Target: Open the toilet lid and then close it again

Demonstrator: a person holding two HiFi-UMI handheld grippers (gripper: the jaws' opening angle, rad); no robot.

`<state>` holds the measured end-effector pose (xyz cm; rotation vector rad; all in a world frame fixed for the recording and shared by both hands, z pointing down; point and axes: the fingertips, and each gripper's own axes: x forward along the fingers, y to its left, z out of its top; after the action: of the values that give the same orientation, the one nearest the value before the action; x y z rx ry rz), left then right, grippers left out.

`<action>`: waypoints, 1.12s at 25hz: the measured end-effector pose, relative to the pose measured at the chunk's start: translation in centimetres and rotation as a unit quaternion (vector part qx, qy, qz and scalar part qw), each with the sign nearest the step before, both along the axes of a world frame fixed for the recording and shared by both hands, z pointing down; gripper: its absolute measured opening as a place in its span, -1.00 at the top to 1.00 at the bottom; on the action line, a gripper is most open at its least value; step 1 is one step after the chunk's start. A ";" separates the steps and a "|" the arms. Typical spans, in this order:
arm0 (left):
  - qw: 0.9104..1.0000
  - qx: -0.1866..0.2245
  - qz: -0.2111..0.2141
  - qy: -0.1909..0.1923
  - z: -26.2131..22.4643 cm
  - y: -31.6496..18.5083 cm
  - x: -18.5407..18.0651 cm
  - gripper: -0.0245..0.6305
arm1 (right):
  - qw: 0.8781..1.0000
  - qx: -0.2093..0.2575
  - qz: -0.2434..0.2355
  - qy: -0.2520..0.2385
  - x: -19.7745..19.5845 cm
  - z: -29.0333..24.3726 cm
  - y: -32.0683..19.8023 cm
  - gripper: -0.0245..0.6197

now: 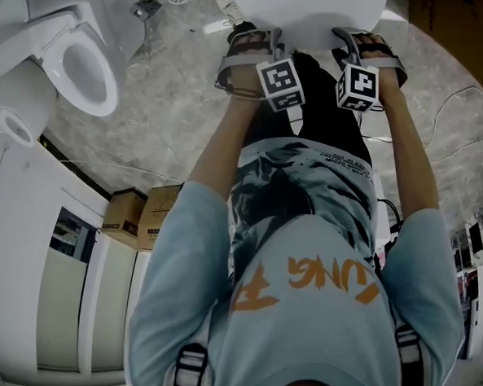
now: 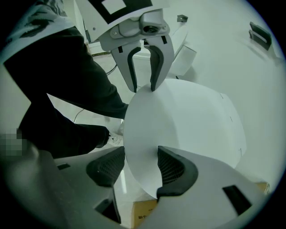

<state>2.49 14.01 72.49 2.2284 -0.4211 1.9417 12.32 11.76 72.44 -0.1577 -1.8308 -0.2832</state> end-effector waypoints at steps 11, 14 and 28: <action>0.999 -0.038 -0.001 0.001 3.9 0.0 0.3 0.44 | 0.999 -0.009 0.002 0.031 0.2 3.9 -0.1 0.15; 0.999 -0.045 -0.005 0.002 4.4 -0.3 0.3 0.44 | 1.000 -0.007 0.008 0.028 0.2 4.2 -0.2 0.14; 0.984 0.028 -0.170 0.052 -6.8 -4.7 -1.0 0.83 | 0.945 0.016 0.314 -0.091 1.6 -7.5 -6.5 0.58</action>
<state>1.52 9.35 65.64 2.1100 -0.7912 1.6517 13.96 5.31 64.89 0.4863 -1.9533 0.1285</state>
